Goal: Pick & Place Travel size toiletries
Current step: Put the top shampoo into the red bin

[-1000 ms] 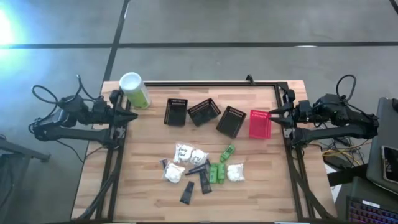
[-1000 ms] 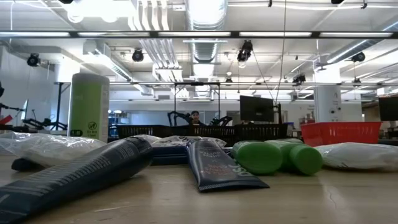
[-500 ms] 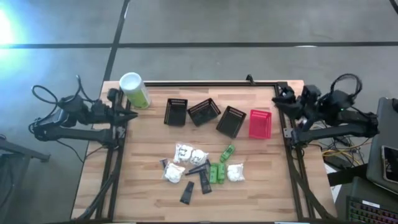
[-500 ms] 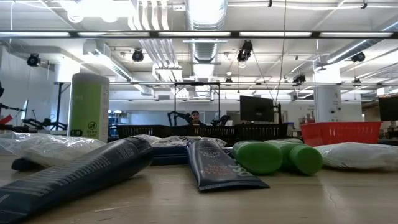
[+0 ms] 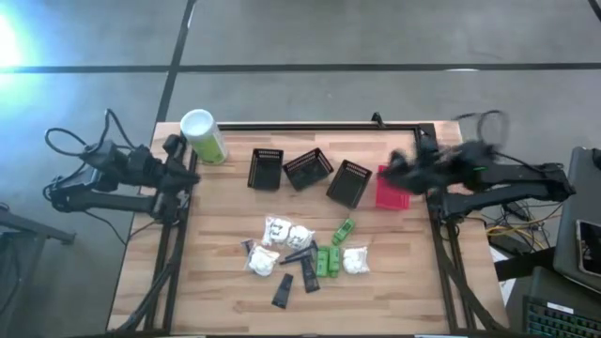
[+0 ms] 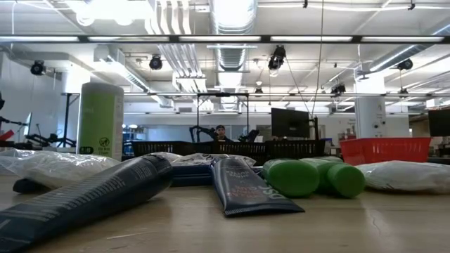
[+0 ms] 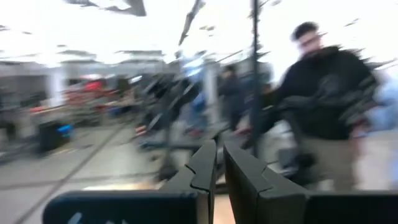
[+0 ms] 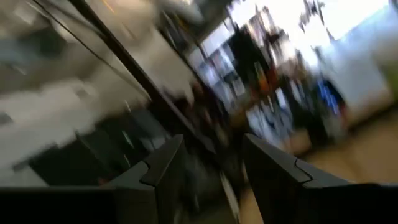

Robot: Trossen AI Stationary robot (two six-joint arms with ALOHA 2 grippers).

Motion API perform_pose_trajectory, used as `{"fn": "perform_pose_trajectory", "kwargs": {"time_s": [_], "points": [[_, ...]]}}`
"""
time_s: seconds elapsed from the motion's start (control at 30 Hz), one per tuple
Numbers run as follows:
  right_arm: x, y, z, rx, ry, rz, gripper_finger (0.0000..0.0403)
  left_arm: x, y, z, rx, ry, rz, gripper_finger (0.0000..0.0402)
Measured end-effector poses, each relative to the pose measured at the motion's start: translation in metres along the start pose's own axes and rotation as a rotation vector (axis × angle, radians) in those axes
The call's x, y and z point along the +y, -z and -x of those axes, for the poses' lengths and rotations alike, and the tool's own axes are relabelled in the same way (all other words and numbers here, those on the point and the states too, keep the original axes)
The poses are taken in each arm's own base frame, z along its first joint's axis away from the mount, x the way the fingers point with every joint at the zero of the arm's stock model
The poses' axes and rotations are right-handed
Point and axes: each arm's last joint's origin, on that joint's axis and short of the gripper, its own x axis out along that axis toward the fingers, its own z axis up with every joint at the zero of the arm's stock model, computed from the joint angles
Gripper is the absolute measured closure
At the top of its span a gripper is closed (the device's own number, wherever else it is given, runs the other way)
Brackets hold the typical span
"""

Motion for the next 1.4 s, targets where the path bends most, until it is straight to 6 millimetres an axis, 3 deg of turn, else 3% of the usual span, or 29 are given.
{"fn": "perform_pose_trajectory", "kwargs": {"time_s": [0.1, 0.27, 0.4, 0.73, 0.97, 1.17, 1.4], "points": [[-0.027, 0.024, -0.015, 0.281, 0.238, -0.128, 0.0232, -0.001, -0.003, -0.003, -0.033, 0.065, 0.05, 0.0367], [-0.061, 0.057, -0.017, 0.762, 0.765, -0.272, 0.0222, 0.0, -0.003, -0.009, -0.027, 0.06, 0.253, 0.0367], [-0.068, 0.068, -0.025, 1.0, 0.921, -0.159, 0.0213, 0.001, 0.0, -0.015, -0.003, 0.056, 0.341, 0.0367], [-0.069, 0.117, -0.066, 1.364, 0.771, 0.136, 0.0192, 0.005, 0.012, -0.033, 0.081, 0.035, 0.454, 0.0367], [-0.067, 0.131, -0.096, 1.491, 0.607, 0.646, 0.0172, 0.009, 0.033, -0.046, 0.255, -0.019, 0.492, 0.0367], [-0.087, 0.148, -0.117, 1.661, 0.425, 0.879, 0.0148, 0.011, 0.045, -0.058, 0.333, -0.048, 0.563, 0.0367], [-0.112, 0.156, -0.129, 1.66, 0.37, 0.955, 0.0128, 0.014, 0.055, -0.07, 0.38, -0.072, 0.64, 0.0367]]}}
